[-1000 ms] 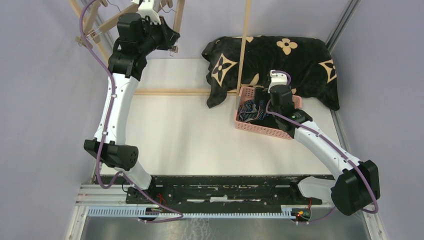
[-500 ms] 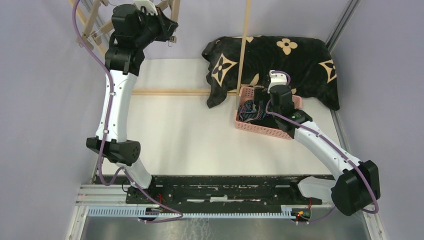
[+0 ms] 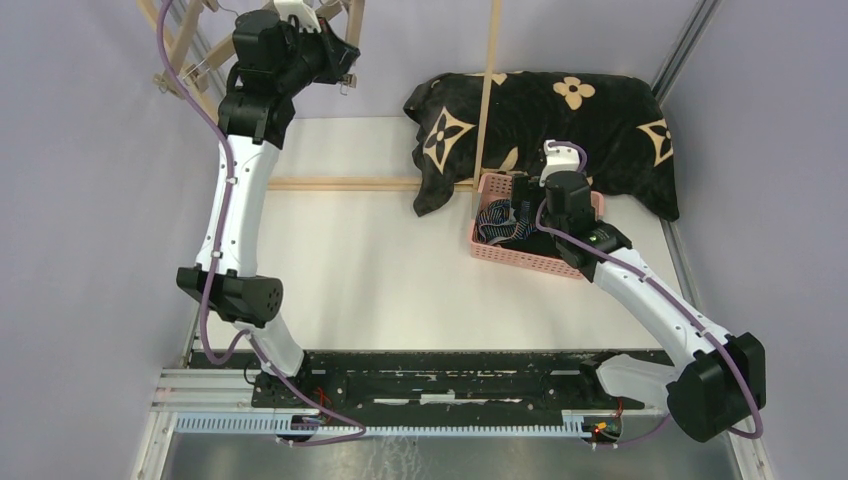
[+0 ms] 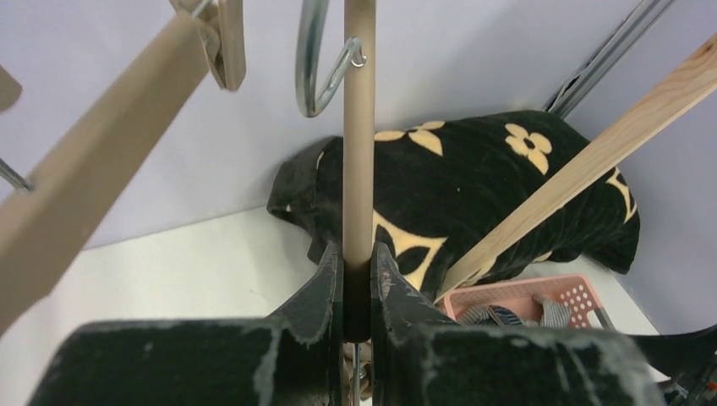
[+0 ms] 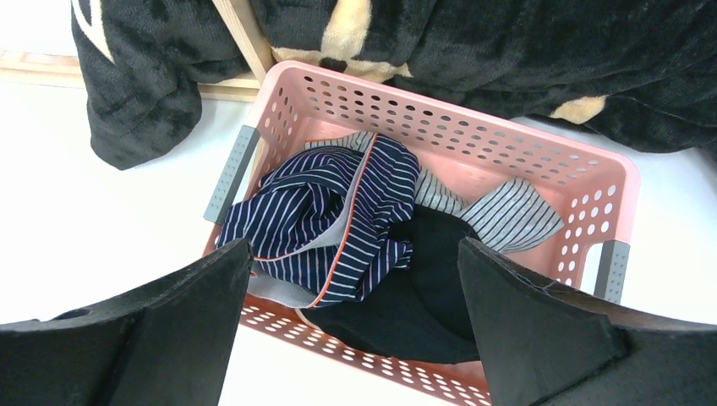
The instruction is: Remove the underwear clipped to the hanger
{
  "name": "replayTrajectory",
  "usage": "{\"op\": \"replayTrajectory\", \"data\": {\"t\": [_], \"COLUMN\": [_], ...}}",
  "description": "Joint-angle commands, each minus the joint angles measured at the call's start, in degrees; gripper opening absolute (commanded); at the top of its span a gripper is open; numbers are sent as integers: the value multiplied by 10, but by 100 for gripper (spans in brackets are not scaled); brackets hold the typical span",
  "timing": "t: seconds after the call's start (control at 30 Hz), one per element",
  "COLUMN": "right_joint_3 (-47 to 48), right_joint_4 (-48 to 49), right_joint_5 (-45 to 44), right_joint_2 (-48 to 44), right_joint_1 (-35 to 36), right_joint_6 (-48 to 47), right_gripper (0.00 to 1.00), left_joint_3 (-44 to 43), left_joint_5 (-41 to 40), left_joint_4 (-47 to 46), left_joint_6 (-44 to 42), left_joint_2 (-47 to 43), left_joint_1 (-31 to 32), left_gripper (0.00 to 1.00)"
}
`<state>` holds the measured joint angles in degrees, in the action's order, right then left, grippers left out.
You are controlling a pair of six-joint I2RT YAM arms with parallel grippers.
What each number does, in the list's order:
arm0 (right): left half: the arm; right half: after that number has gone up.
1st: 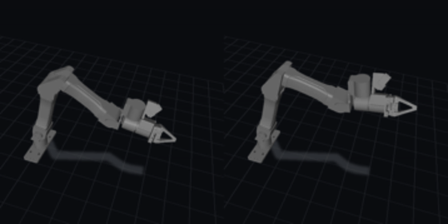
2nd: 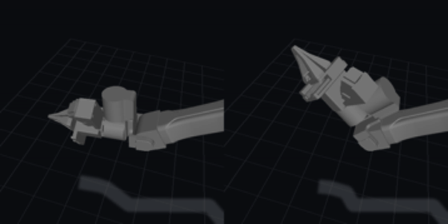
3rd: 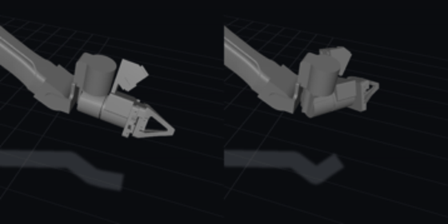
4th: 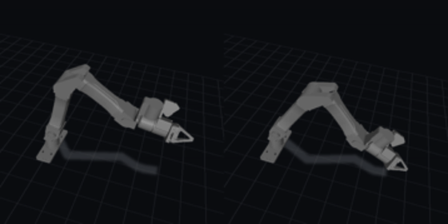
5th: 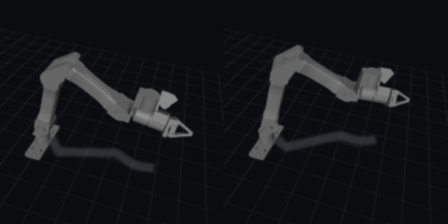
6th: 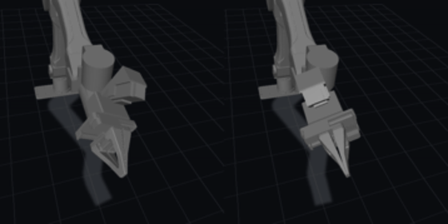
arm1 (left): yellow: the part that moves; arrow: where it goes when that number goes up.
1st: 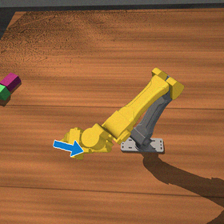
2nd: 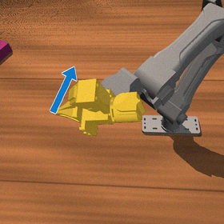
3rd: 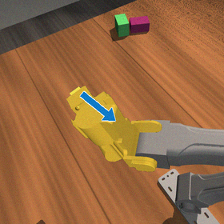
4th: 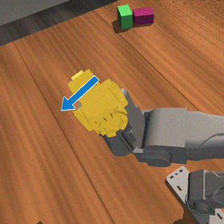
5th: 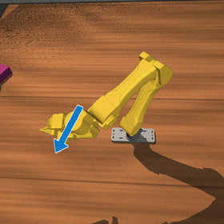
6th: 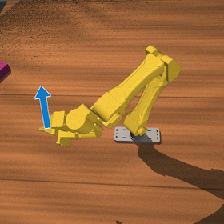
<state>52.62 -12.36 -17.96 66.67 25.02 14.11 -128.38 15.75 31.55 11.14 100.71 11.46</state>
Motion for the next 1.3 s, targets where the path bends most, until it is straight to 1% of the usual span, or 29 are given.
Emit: {"op": "replayTrajectory", "data": {"t": [0.0, 0.17, 0.43, 0.67, 0.87, 1.1, 1.2, 1.27], "right_joint_3": [9, 11, 4, 3, 0, -3, -3, -3], "right_joint_4": [13, 13, 18, 21, 20, 20, 21, 22], "right_joint_5": [0, 4, 10, 19, 16, 14, 14, 17], "right_joint_2": [1, 3, 0, 8, -3, -13, -14, -12], "right_joint_1": [1, 2, 3, 4, 6, 6, 6, 6], "right_joint_6": [-2, -2, -3, -2, -4, -3, -3, -1], "right_gripper": [100, 100, 100, 100, 100, 100, 100, 100], "left_joint_3": [33, 48, 10, -5, -67, -88, -74, -61], "left_joint_5": [11, 7, 7, -6, -17, -52, -58, -76], "left_joint_4": [-20, -22, -14, -14, 44, 91, 96, 96], "left_joint_6": [4, 1, 11, 18, 12, 2, -6, -14], "left_joint_2": [-35, -39, -23, -29, 2, 9, 1, -6], "left_joint_1": [-2, -1, -2, -2, -2, -1, -1, -1], "left_gripper": [3, 3, 3, 3, 3, 3, 3, 3]}}
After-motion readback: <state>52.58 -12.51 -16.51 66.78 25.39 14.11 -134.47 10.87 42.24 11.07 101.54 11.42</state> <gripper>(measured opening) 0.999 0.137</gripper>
